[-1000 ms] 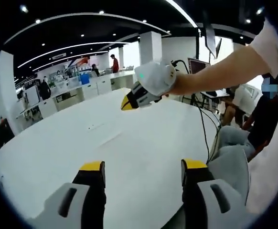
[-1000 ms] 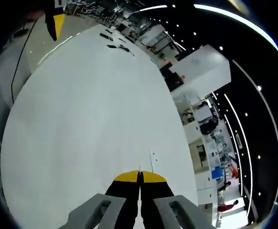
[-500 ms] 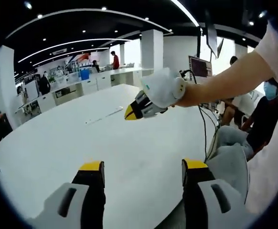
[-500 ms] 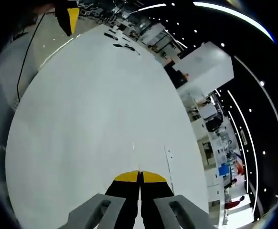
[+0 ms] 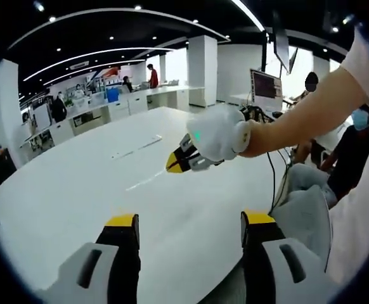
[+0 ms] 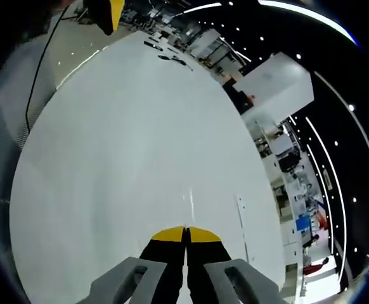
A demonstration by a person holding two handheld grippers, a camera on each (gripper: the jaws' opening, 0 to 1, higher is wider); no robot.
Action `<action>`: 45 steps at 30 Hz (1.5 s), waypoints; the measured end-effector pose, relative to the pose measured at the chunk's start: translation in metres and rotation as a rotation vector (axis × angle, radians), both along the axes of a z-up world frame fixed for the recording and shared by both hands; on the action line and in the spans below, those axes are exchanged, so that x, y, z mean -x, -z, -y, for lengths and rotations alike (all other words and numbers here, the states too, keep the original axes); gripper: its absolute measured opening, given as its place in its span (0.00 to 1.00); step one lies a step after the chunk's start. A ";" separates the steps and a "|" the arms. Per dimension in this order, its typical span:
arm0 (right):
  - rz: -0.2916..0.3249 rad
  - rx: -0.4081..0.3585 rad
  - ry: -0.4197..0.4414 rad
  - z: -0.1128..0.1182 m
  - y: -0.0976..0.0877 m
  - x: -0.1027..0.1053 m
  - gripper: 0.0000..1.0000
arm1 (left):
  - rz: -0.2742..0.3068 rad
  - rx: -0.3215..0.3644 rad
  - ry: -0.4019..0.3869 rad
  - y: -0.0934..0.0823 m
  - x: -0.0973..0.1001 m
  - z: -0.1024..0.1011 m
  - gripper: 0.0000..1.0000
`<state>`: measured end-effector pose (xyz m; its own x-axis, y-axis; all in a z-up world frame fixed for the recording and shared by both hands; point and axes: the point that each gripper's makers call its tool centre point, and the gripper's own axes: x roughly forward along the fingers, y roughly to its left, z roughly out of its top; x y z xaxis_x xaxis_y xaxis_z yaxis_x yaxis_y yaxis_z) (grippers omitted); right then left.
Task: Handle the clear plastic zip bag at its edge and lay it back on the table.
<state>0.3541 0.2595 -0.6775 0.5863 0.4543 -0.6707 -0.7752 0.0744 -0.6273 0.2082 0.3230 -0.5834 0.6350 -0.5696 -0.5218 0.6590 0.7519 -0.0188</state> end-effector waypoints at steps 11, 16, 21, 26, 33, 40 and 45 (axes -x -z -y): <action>-0.038 0.014 -0.003 -0.002 0.028 0.014 0.00 | -0.016 -0.013 -0.008 0.009 0.006 -0.005 0.63; -0.053 0.028 -0.006 0.000 0.039 0.018 0.00 | -0.022 -0.020 -0.004 0.012 0.009 -0.005 0.63; -0.061 0.032 -0.011 0.000 0.042 0.020 0.00 | -0.025 -0.023 -0.004 0.012 0.009 -0.007 0.62; -0.078 0.032 -0.012 -0.001 0.046 0.022 0.03 | -0.029 -0.023 -0.004 0.014 0.010 -0.008 0.62; -0.115 0.044 -0.019 0.001 0.056 0.029 0.06 | -0.034 -0.019 0.001 0.018 0.012 -0.006 0.62; -0.163 0.034 0.000 0.003 0.063 0.033 0.11 | -0.040 -0.018 -0.001 0.021 0.013 -0.008 0.62; -0.185 0.026 0.000 0.002 0.066 0.036 0.14 | -0.046 -0.018 -0.006 0.025 0.015 -0.012 0.61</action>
